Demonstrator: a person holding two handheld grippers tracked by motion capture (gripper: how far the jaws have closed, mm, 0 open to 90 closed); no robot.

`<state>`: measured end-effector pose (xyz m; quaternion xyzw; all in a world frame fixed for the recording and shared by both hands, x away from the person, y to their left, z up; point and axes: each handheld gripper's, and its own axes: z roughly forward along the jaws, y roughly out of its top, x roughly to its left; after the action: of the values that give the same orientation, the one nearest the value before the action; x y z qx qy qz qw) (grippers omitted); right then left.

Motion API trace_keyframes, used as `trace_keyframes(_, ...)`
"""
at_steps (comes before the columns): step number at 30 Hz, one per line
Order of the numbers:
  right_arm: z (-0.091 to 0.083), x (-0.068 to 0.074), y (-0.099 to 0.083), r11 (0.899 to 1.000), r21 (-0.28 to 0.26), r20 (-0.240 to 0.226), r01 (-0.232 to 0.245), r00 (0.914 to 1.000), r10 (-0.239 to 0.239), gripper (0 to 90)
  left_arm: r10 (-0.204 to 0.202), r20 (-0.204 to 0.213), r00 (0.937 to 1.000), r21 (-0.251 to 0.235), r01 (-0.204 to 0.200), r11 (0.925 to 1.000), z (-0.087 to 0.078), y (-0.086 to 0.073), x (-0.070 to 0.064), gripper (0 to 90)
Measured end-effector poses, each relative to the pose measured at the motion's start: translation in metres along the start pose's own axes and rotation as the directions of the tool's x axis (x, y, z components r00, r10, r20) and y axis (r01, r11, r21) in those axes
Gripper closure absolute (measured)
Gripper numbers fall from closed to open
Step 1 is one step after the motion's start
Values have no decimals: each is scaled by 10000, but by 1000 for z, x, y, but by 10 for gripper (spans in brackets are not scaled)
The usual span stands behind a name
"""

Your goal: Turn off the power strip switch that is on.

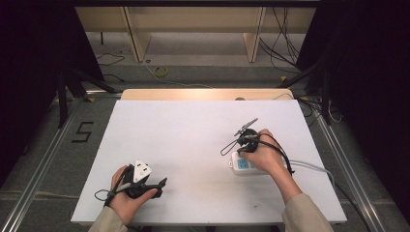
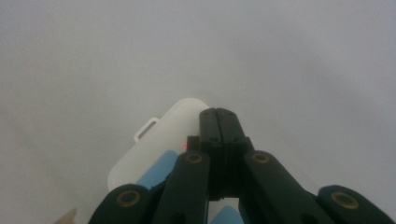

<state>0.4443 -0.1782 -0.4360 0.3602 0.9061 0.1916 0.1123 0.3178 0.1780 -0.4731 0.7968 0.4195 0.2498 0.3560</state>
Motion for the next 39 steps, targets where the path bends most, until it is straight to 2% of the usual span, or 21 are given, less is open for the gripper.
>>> trace_keyframes(3,0,1,0,10000,21,77,25,10000,-26,900,-25,3,10000,-11,25,10000,0,0,0,177)
trace_keyframes(8,1,0,-1,9998,14,-60,-181,9998,182,900,-15,2,10000,-1,15,10000,0,0,-1,177)
trace_keyframes(13,0,1,-2,9999,-82,29,-110,9999,110,900,-12,0,10000,-14,12,10000,0,0,0,177)
trace_keyframes(18,0,-2,-5,9987,-487,-17,-174,9998,173,900,-35,4,10000,22,35,10000,1,-1,1,177)
trace_keyframes(19,-2,-2,-5,9977,-653,-58,-194,9998,190,900,-72,7,10000,11,72,10000,1,-1,0,177)
trace_keyframes(20,-3,-2,-5,9986,-524,-45,-108,9999,105,900,-73,8,10000,15,73,10000,1,-1,0,177)
trace_keyframes(24,-7,-1,-8,9969,-764,-129,-174,9998,164,879,-95,17,10000,3,95,10000,1,-1,0,177)
trace_keyframes(32,-14,-2,-14,9971,-745,-199,-141,9997,127,850,-102,17,9999,12,102,9999,1,-1,0,177)
trace_keyframes(39,-22,0,-26,9945,-1038,-231,-145,9997,121,821,-59,18,10000,68,59,10000,1,-2,0,177)
